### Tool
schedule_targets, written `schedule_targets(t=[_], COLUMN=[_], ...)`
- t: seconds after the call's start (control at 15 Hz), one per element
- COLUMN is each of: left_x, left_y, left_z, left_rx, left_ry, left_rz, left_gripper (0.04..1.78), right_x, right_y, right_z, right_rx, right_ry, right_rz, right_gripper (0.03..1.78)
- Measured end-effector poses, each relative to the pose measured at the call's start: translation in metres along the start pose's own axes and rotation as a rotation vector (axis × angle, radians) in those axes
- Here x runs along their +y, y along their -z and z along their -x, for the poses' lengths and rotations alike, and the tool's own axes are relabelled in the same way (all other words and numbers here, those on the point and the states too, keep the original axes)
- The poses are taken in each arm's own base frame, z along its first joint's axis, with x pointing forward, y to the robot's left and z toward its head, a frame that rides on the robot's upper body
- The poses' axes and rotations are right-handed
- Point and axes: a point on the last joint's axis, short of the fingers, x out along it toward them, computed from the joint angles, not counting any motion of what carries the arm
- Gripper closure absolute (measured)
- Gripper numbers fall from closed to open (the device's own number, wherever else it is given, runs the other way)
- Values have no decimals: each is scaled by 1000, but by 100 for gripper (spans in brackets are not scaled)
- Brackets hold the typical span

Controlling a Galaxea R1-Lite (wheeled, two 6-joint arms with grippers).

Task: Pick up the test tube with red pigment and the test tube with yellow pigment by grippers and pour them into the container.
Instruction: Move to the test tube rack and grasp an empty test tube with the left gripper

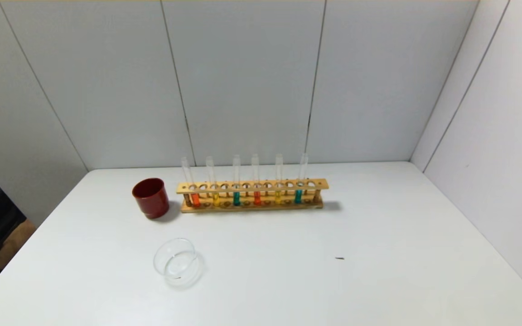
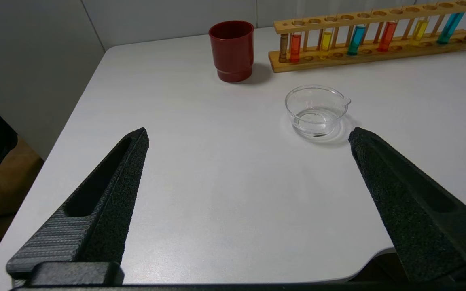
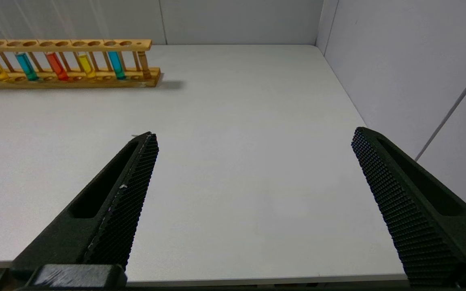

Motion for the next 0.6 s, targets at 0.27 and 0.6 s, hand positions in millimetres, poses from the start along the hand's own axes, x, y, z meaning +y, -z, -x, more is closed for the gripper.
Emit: schedule_targets(t=[0.27,0.6], left_x=[0,0], left_y=[0,-10], left_z=[0,3], left_rx=[3,-28], left_ry=[2,17], left_rz=[-27,-19], left_gripper=[7,7], right_x=[0,0], right_y=[0,0], right_z=[0,0], right_rx=[0,0], right_ry=[0,0], right_rz=[0,0], right_gripper=[6,6])
